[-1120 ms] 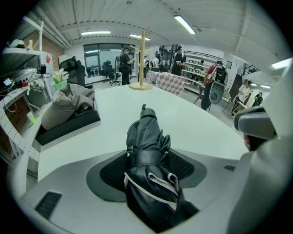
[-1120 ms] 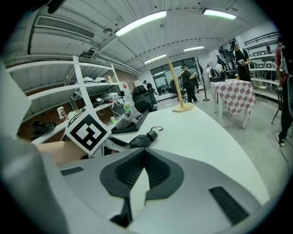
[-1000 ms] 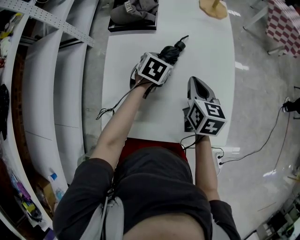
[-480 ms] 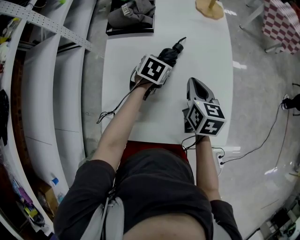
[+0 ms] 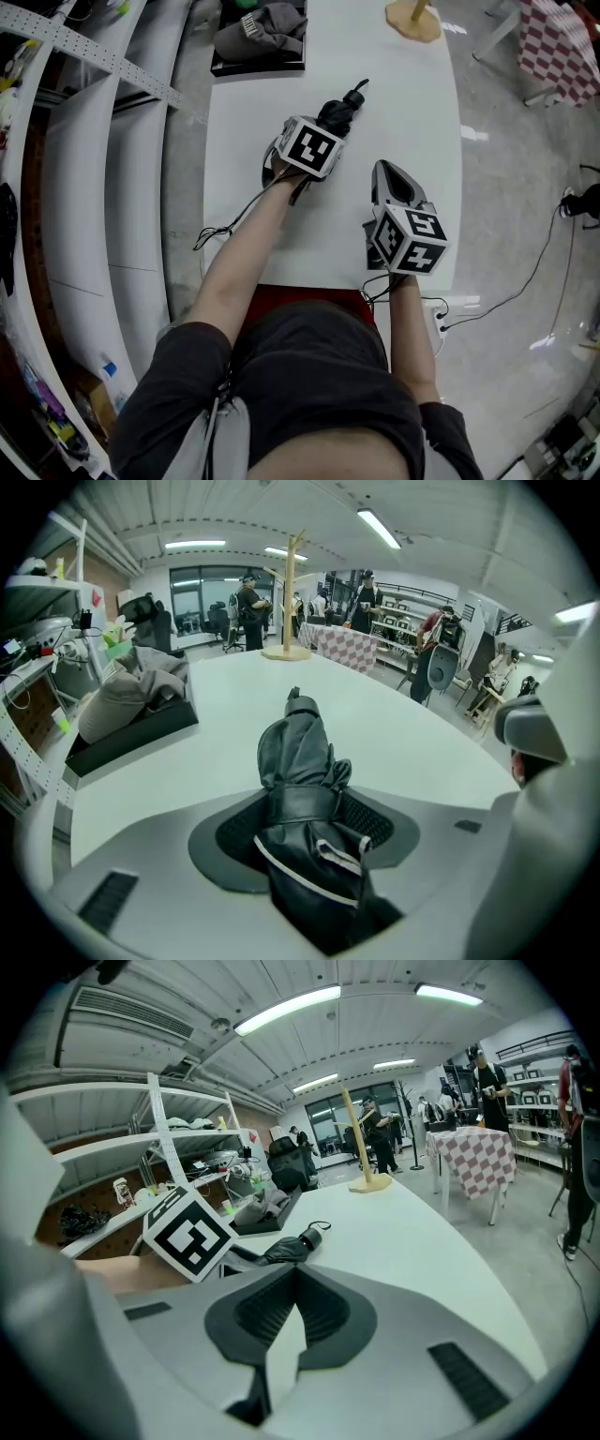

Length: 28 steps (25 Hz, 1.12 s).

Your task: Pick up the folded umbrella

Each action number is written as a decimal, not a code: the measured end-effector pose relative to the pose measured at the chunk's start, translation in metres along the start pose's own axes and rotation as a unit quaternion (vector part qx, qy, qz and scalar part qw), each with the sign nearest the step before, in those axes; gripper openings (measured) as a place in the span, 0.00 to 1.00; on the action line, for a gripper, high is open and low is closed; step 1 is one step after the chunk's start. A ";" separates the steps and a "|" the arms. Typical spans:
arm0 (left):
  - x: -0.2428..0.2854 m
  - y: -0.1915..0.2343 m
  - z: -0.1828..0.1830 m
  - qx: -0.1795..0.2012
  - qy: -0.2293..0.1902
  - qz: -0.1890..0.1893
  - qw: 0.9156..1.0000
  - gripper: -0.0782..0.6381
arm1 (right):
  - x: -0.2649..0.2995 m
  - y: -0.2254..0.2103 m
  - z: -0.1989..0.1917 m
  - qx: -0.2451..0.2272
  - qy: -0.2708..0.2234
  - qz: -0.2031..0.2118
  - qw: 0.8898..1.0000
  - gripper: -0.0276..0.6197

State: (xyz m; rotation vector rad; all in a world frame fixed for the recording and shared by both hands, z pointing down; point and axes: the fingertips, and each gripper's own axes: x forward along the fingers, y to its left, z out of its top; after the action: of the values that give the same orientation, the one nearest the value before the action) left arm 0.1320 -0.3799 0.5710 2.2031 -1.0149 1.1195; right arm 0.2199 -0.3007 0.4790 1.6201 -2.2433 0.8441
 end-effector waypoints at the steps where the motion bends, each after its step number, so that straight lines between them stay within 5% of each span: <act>1: 0.000 -0.001 0.000 0.001 -0.003 0.002 1.000 0.43 | -0.001 0.001 0.000 0.000 -0.001 0.000 1.000 0.07; 28: -0.079 -0.018 0.033 0.001 -0.131 0.016 0.991 0.40 | -0.037 0.019 0.010 -0.016 -0.035 -0.005 0.999 0.07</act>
State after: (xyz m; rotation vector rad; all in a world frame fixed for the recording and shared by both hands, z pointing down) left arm 0.1310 -0.3591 0.4855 2.3873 -1.1607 0.8584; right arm 0.2166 -0.2731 0.4459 1.6707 -2.2813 0.7554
